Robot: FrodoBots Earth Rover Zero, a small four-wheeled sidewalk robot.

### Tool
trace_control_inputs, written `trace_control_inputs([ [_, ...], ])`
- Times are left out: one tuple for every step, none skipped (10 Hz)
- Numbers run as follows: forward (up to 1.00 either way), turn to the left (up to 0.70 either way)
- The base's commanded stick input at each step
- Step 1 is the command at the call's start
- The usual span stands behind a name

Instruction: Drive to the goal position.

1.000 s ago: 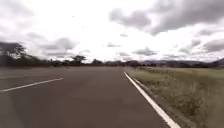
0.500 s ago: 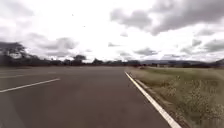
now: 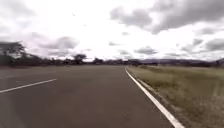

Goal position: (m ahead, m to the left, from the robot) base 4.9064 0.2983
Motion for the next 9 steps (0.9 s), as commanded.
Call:
trace_control_inputs([
  [0.70, 0.00],
  [0.70, 0.00],
  [0.70, 0.00],
  [0.70, 0.00],
  [0.70, 0.00],
  [0.70, 0.00],
  [0.70, 0.00],
  [0.70, 0.00],
  [0.70, 0.00],
])
